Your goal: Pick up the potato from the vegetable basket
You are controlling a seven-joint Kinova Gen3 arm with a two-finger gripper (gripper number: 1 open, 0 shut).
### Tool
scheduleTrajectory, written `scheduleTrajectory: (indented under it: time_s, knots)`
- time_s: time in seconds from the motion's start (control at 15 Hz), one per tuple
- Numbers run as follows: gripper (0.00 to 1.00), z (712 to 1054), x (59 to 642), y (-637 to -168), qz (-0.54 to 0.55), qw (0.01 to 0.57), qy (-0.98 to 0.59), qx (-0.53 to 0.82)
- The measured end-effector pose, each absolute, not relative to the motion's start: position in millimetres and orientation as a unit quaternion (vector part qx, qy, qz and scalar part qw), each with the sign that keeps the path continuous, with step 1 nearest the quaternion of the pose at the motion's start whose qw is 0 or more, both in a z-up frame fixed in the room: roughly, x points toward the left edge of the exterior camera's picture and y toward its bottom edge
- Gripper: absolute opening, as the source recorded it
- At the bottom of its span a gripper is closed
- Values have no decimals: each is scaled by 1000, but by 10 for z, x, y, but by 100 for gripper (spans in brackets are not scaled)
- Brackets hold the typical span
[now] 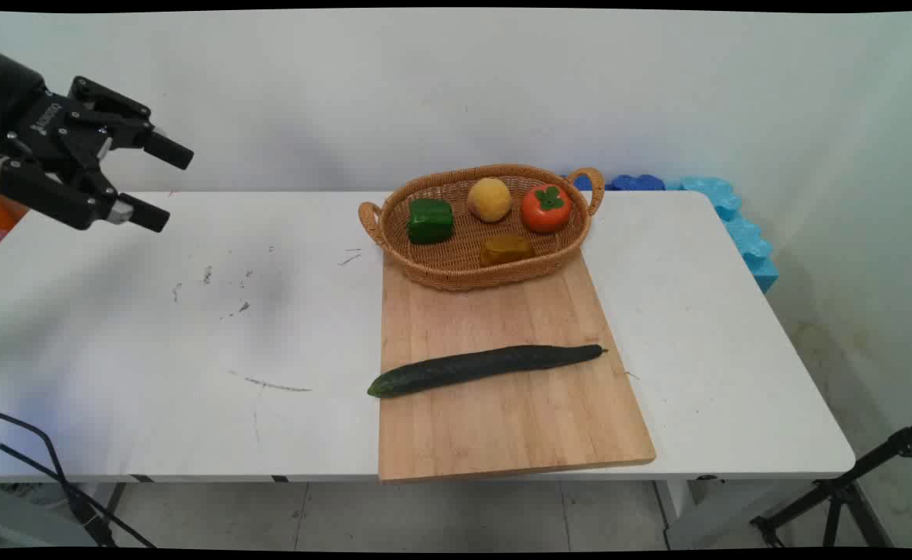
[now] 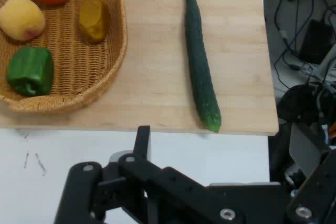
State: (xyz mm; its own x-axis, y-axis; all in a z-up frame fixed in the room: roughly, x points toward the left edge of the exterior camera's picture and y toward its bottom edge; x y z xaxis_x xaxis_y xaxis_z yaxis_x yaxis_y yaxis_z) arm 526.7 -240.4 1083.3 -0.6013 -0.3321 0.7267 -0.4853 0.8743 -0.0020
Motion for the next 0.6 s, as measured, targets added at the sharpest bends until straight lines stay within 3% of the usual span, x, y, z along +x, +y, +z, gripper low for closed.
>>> scheduleTrajectory:
  time_s: [0.6]
  knots:
    - [100,10789,4690,-3146,121,362,-879,286]
